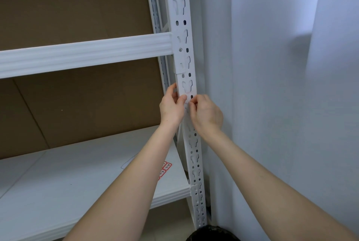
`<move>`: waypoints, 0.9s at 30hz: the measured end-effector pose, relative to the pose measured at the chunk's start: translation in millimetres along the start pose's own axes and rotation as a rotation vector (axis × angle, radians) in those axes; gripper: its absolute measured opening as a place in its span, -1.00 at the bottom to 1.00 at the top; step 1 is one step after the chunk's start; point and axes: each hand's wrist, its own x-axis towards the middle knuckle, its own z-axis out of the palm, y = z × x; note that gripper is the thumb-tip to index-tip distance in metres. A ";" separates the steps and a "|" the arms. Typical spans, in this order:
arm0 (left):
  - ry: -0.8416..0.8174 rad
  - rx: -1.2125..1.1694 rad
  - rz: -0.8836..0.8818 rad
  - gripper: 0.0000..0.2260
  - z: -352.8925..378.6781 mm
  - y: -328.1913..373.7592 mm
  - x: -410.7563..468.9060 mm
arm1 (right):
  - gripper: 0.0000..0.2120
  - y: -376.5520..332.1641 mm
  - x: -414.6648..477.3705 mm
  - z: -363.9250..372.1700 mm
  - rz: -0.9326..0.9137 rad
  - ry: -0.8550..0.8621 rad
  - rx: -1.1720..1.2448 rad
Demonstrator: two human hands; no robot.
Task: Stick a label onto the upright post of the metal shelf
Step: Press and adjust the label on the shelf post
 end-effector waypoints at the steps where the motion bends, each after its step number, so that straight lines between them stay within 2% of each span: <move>1: -0.002 -0.004 -0.002 -0.61 -0.3 0.5 -0.1 | -0.81 2.5 -2.7 0.3 0.025 -0.016 0.047; 4: -0.008 0.002 0.000 -0.62 -1.0 0.3 0.3 | -0.86 6.2 -5.6 0.0 0.110 -0.022 0.232; 9: -0.026 0.001 -0.006 -0.62 -1.1 -0.7 1.0 | -0.83 4.6 0.5 -0.7 0.189 -0.006 0.439; 18: -0.034 0.010 0.000 -0.61 -1.7 -1.5 1.4 | -0.93 2.2 4.2 -4.5 0.137 0.120 0.444; 27: -0.036 0.023 0.023 -0.61 -1.9 -1.8 1.2 | -0.89 0.5 4.9 2.9 -0.010 0.163 0.296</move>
